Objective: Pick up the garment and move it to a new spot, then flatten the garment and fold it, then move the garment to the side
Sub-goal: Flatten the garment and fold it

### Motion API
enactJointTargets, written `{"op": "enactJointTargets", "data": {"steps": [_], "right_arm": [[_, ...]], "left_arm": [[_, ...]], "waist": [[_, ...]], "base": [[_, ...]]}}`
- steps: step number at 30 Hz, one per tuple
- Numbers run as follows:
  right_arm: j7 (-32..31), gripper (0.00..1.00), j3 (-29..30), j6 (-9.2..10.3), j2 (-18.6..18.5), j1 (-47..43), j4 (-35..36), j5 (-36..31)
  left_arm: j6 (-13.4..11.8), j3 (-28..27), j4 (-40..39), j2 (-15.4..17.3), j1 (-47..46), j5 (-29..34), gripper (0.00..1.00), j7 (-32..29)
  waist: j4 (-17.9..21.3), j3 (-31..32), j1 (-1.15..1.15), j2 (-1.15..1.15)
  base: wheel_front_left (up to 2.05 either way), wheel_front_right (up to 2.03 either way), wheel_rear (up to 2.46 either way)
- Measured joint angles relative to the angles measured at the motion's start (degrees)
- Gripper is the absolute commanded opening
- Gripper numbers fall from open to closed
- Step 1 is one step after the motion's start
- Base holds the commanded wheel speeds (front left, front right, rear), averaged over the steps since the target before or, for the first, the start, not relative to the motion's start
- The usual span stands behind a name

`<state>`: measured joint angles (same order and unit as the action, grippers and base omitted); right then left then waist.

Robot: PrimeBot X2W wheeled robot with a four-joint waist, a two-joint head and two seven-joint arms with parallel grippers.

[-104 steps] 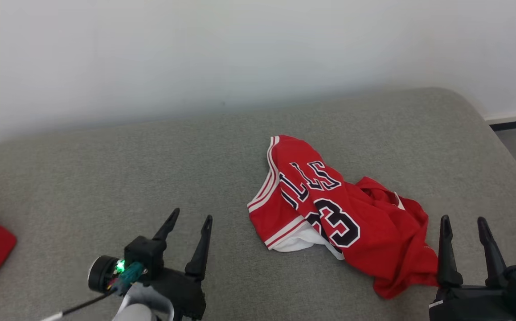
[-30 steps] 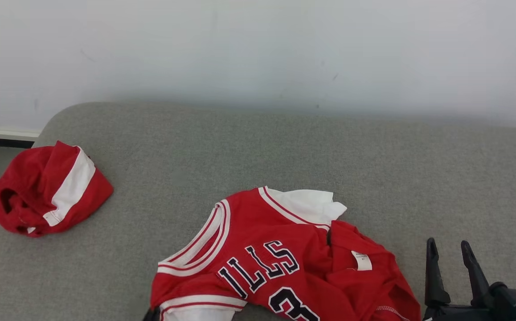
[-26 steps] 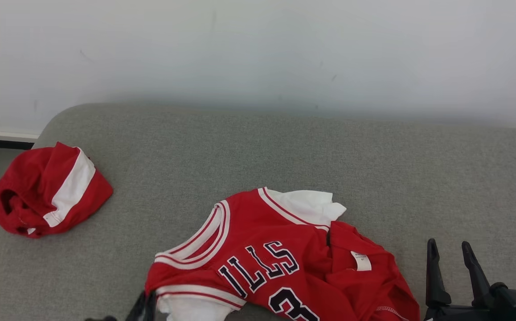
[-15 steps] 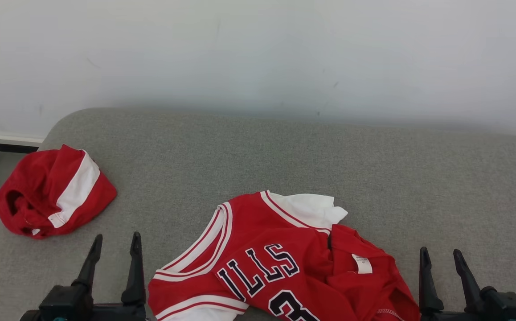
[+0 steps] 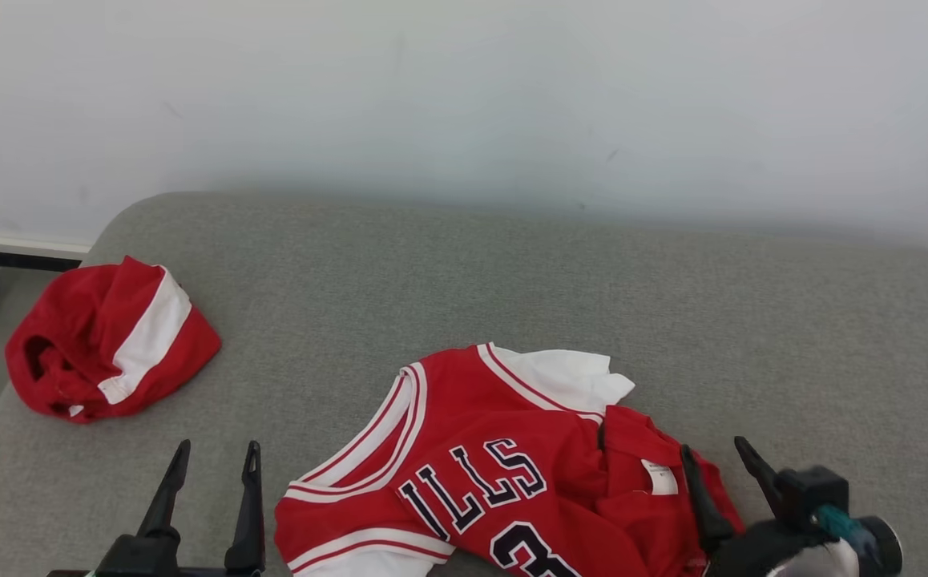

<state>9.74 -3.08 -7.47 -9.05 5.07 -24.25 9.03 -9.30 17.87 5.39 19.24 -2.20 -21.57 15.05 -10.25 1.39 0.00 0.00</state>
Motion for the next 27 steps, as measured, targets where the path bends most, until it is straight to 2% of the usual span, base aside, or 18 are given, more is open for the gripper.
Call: {"op": "enactJointTargets", "data": {"steps": [3, 8, 9, 10, 13, 17, 19, 27], "right_arm": [[-5.65, 1.00, -3.79, 0.00, -2.69, 3.82, -4.35, 1.05], [-11.01, 1.00, -7.09, 0.00, -5.28, 7.16, -9.00, 2.32], [-12.46, 0.95, -8.10, 0.00, -5.82, 7.80, -10.14, 2.75], [-13.43, 0.03, -9.05, 0.00, -6.08, 8.23, -10.96, 3.46], [-15.72, 0.00, -11.68, 0.00, -6.62, 9.44, -12.33, 5.94], [-15.26, 0.00, -12.82, 0.00, -8.14, 11.73, -12.72, 9.11], [-14.67, 0.00, -11.99, 0.00, -8.49, 13.28, -12.89, 11.71], [-11.60, 0.00, -5.64, 0.00, -16.03, 24.26, -17.19, 11.93]], "left_arm": [[1.76, -0.46, 0.77, -1.56, 0.12, 1.02, 1.00, 0.00], [3.93, -0.04, 2.44, -2.59, 0.10, 1.94, 1.00, 0.00], [4.36, -0.01, 2.87, -2.76, 0.11, 2.11, 1.00, 0.00], [4.86, -0.08, 3.32, -2.92, 0.10, 2.30, 1.00, 0.00], [5.78, -0.46, 4.11, -3.41, 0.11, 2.68, 1.00, 0.00], [6.30, -1.66, 4.47, -4.31, 0.36, 3.43, 1.00, 0.00], [6.38, -2.21, 4.59, -4.71, 0.65, 3.65, 1.00, 0.00], [8.24, -3.27, 4.93, -6.15, -0.05, 5.11, 1.00, 0.00]], "waist": [[-1.39, 0.01, 0.00, 0.00], [-3.05, -0.01, 0.00, 0.00], [-3.44, -0.01, 0.00, 0.00], [-3.80, -0.01, 0.00, 0.00], [-4.52, 0.10, 0.00, 0.00], [-4.45, 0.27, 0.00, 0.00], [-4.10, 0.24, 0.00, 0.00], [-3.32, -0.68, 0.00, 0.00]], "base": [[0.00, 0.00, 0.00], [0.00, 0.00, 0.00], [0.00, 0.00, 0.00], [0.00, 0.00, 0.00], [0.00, 0.00, 0.00], [0.00, 0.00, 0.00], [0.00, 0.00, 0.00], [0.00, 0.00, 0.00]]}}
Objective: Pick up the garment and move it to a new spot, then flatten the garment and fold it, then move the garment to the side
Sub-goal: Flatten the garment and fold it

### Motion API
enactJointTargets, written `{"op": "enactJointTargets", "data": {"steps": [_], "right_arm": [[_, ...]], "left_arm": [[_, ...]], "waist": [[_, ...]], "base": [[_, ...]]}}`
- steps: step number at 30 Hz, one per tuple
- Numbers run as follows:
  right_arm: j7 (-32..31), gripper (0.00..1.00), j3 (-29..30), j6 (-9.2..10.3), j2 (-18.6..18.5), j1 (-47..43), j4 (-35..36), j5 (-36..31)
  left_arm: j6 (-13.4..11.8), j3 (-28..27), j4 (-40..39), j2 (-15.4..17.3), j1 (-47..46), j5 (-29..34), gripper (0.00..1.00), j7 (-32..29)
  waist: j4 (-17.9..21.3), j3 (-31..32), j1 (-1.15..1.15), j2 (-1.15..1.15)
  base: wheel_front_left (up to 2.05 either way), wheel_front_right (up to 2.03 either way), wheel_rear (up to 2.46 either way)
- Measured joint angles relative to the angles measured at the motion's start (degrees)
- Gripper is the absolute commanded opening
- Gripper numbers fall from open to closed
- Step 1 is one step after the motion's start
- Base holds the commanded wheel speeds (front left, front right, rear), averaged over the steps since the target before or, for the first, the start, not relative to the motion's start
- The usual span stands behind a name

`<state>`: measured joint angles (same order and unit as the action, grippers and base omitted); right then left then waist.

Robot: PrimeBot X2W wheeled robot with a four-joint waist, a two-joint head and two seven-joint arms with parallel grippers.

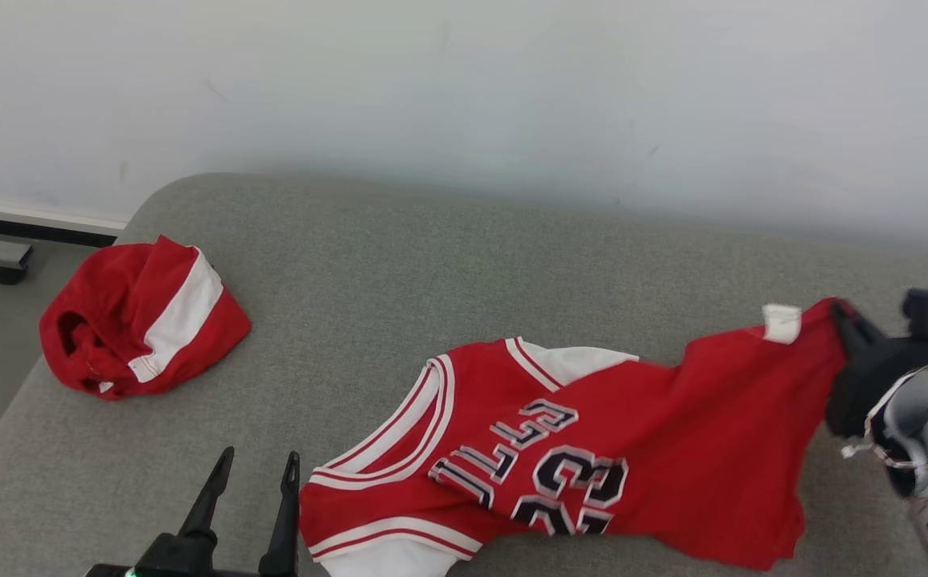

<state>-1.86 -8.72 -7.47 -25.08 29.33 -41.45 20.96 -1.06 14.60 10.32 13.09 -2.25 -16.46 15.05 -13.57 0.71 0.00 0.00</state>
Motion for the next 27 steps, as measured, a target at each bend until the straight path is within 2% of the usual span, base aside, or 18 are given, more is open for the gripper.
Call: {"op": "enactJointTargets", "data": {"steps": [7, 11, 12, 13, 14, 21, 27], "right_arm": [[3.26, 0.00, 8.05, 0.00, -6.20, 9.98, -7.60, -3.64], [7.17, 0.00, 9.89, 0.00, -6.09, 14.72, -11.57, -7.54], [7.81, 0.09, 9.91, 0.00, -5.81, 15.62, -12.84, -8.35], [8.12, 0.42, 9.96, 0.00, -5.59, 16.46, -14.23, -9.44], [8.25, 1.00, 10.39, 0.00, -5.15, 17.18, -15.72, -10.06], [14.23, 1.00, 12.62, 0.00, -4.20, 19.28, -19.37, -14.24], [16.60, 1.00, 13.04, 0.00, -2.42, 15.67, -14.78, -12.84]], "left_arm": [[1.46, -0.41, 0.03, -1.98, -1.63, 1.08, 1.00, 0.00], [2.25, -0.81, 0.43, -3.25, -2.93, 2.19, 1.00, 0.00], [2.55, -0.96, 0.58, -3.54, -3.14, 2.38, 1.00, 0.00], [2.63, -1.03, 0.75, -3.87, -3.42, 2.52, 1.00, 0.00], [2.83, -1.12, 0.92, -4.16, -3.70, 2.72, 1.00, 0.00], [3.77, -2.34, 2.04, -5.01, -3.91, 3.87, 1.00, 0.00], [4.08, -3.96, 2.09, -5.10, -2.33, 4.34, 1.00, 0.00]], "waist": [[-0.34, -2.23, 0.00, 0.00], [-0.74, -4.07, 0.00, 0.00], [-0.84, -4.52, 0.00, 0.00], [-0.93, -4.96, -0.01, 0.00], [-1.03, -5.30, -0.01, 0.00], [-0.88, -4.79, 0.00, 0.00], [0.84, -2.89, 0.01, 0.00]], "base": [[0.00, 0.00, 0.00], [0.00, 0.00, 0.00], [0.00, 0.00, 0.00], [0.00, 0.00, 0.00], [0.00, 0.00, 0.00], [0.00, 0.00, 0.00], [0.00, 0.00, 0.00]]}}
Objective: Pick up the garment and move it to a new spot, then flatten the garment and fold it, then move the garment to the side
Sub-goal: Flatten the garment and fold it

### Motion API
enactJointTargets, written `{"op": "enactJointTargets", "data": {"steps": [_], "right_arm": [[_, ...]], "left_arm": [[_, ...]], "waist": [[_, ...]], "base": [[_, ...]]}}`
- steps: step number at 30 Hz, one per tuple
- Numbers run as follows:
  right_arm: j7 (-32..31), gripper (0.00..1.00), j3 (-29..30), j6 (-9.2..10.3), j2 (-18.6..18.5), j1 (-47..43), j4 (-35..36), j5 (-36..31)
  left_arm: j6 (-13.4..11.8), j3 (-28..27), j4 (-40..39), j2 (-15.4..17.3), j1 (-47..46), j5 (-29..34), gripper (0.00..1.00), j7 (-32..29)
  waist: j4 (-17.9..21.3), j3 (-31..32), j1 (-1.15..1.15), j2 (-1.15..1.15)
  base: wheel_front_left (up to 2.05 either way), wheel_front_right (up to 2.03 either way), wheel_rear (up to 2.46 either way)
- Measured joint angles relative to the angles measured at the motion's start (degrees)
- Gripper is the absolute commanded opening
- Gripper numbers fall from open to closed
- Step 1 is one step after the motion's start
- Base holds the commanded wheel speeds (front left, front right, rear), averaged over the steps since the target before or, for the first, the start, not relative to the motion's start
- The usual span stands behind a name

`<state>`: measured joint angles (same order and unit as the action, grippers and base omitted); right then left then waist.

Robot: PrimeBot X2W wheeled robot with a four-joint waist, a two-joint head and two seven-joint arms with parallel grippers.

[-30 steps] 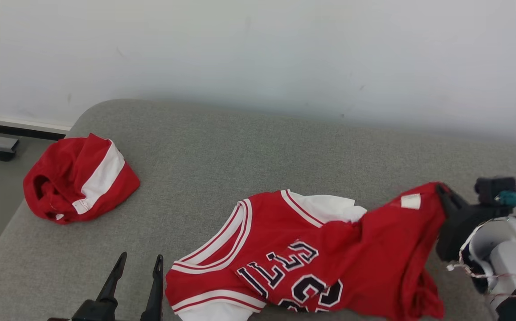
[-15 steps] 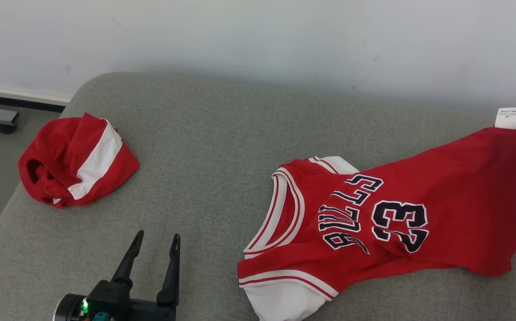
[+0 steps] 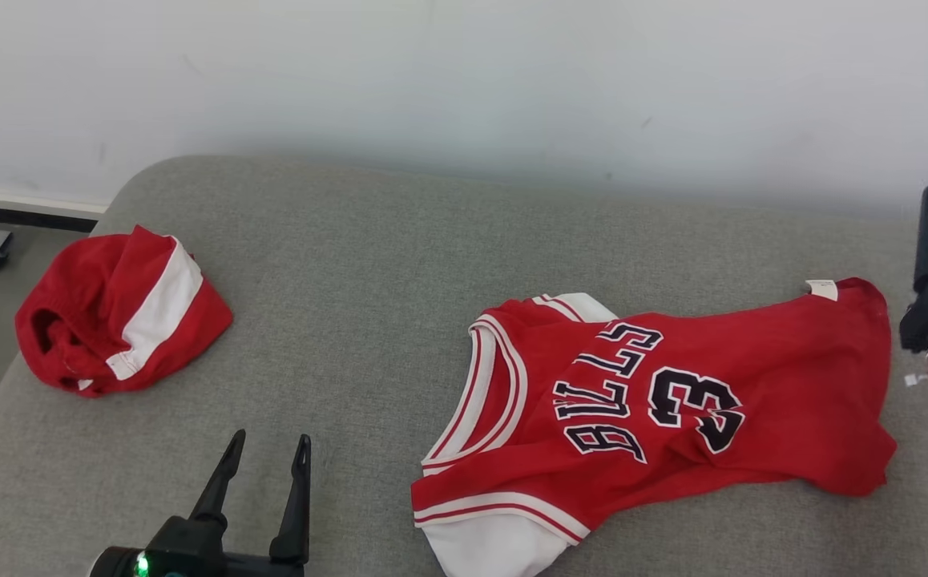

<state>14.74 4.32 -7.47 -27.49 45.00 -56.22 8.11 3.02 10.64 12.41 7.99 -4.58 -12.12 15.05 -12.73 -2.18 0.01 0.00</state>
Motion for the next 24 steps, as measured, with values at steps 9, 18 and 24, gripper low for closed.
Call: {"op": "enactJointTargets", "data": {"steps": [9, 18, 24], "right_arm": [[0.36, 1.00, -1.75, 0.00, 4.70, -21.15, 12.70, 5.33], [-3.47, 1.00, 0.13, 0.00, 8.33, -36.84, 18.01, 8.58], [-4.77, 1.00, -0.40, 0.00, 9.10, -34.93, 15.13, 8.60]], "left_arm": [[0.09, -1.34, -0.46, -0.13, 2.29, 1.10, 1.00, 0.00], [0.52, -2.48, -1.48, -0.58, 2.57, 1.40, 1.00, 0.00], [1.09, -2.71, -1.42, -0.85, 1.52, 1.68, 1.00, 0.00]], "waist": [[2.97, 2.52, 0.00, 0.00], [4.77, 2.11, 0.00, 0.00], [4.79, 0.21, 0.00, 0.00]], "base": [[0.00, 0.00, 0.00], [0.00, 0.00, 0.00], [0.00, 0.00, 0.00]]}}
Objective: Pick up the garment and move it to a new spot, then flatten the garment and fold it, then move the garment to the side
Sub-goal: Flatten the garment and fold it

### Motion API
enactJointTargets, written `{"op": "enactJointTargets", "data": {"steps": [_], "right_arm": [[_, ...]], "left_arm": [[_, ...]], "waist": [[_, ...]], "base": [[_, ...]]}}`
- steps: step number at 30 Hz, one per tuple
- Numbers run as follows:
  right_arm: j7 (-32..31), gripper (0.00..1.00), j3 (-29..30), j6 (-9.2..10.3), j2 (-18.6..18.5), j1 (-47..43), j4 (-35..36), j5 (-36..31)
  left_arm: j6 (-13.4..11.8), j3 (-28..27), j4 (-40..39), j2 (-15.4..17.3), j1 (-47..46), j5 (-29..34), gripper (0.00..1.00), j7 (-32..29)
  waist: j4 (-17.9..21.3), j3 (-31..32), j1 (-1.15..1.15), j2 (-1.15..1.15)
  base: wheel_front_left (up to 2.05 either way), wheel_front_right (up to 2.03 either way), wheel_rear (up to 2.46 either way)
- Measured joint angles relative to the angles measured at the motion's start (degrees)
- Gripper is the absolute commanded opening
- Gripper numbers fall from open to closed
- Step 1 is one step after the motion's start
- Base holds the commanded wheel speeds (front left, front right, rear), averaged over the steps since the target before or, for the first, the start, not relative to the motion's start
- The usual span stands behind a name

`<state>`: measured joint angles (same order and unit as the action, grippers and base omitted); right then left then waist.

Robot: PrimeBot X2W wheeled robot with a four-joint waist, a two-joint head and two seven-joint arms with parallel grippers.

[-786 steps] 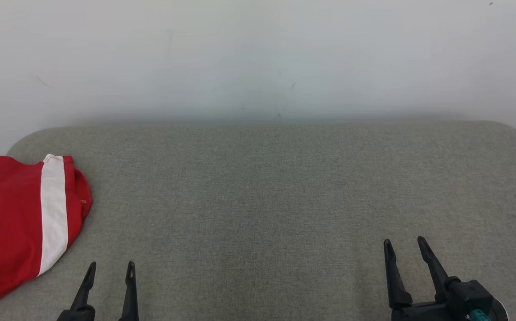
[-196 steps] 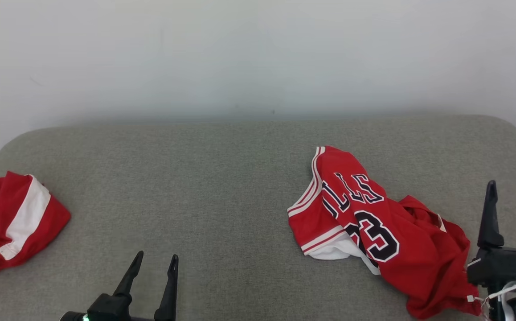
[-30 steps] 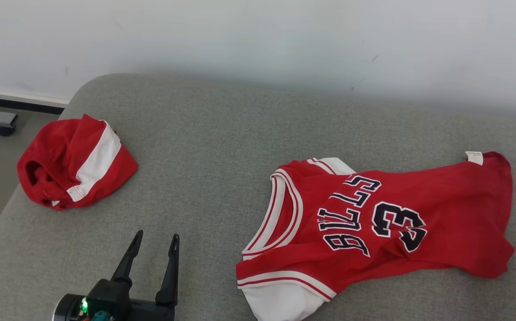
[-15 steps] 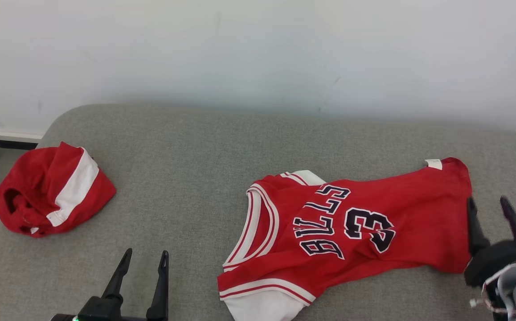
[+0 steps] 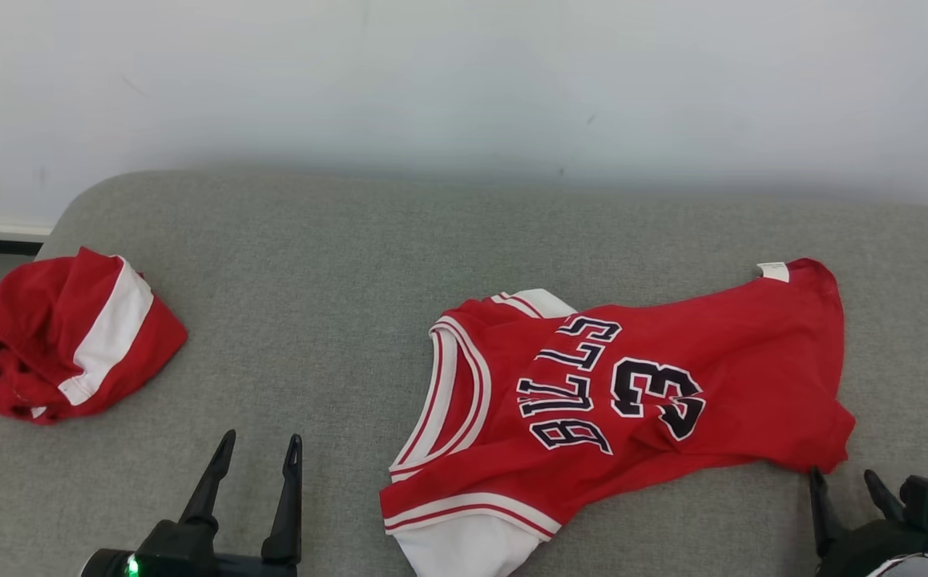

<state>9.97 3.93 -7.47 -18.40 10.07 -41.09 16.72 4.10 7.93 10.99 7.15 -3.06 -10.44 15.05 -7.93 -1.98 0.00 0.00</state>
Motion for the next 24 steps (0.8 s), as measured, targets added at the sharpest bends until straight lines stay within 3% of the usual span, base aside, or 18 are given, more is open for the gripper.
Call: {"op": "enactJointTargets", "data": {"steps": [5, 6, 7, 8, 16, 20, 24], "right_arm": [[-0.38, 1.00, -0.62, 0.00, 0.78, 2.90, -4.34, -0.33], [-0.37, 0.41, -0.83, 0.00, 0.90, 3.49, -5.24, -0.33], [-0.23, 0.06, -1.10, 0.00, 1.03, 4.10, -6.08, -0.33], [0.18, 0.00, -1.29, 0.00, 1.10, 4.59, -6.79, -0.33], [3.04, 0.00, -3.03, 0.00, 1.13, 6.23, -8.48, 2.15], [3.63, 0.00, -5.83, 0.00, -0.42, 3.99, -0.04, 4.05], [0.19, 0.00, -5.19, 0.00, -2.10, -0.83, 11.28, 6.26]], "left_arm": [[0.44, 0.01, 0.46, -0.08, -0.52, 0.38, 1.00, 0.00], [0.45, -0.04, 0.51, -0.09, -0.52, 0.42, 1.00, 0.00], [0.46, -0.10, 0.57, -0.09, -0.54, 0.48, 1.00, 0.00], [0.49, -0.22, 0.68, -0.09, -0.56, 0.52, 1.00, 0.00], [0.48, -1.42, 1.26, -0.37, 0.04, 0.65, 1.00, 0.00], [0.09, -3.48, 1.25, -0.30, 1.87, 0.42, 1.00, 0.00], [-0.08, -4.77, 0.64, -0.35, 3.11, 0.36, 1.00, 0.00]], "waist": [[-1.17, -0.58, -0.01, 0.00], [-1.36, -0.63, 0.00, 0.00], [-1.53, -0.66, -0.01, 0.00], [-1.67, -0.66, -0.01, 0.00], [-1.45, 0.99, -0.01, 0.00], [0.00, 2.46, -0.01, 0.00], [1.51, 3.41, 0.00, 0.00]], "base": [[0.00, 0.00, 0.00], [0.00, 0.00, 0.00], [0.00, 0.00, 0.00], [0.00, 0.00, 0.00], [0.00, 0.00, 0.00], [0.00, 0.00, 0.00], [0.00, 0.00, 0.00]]}}
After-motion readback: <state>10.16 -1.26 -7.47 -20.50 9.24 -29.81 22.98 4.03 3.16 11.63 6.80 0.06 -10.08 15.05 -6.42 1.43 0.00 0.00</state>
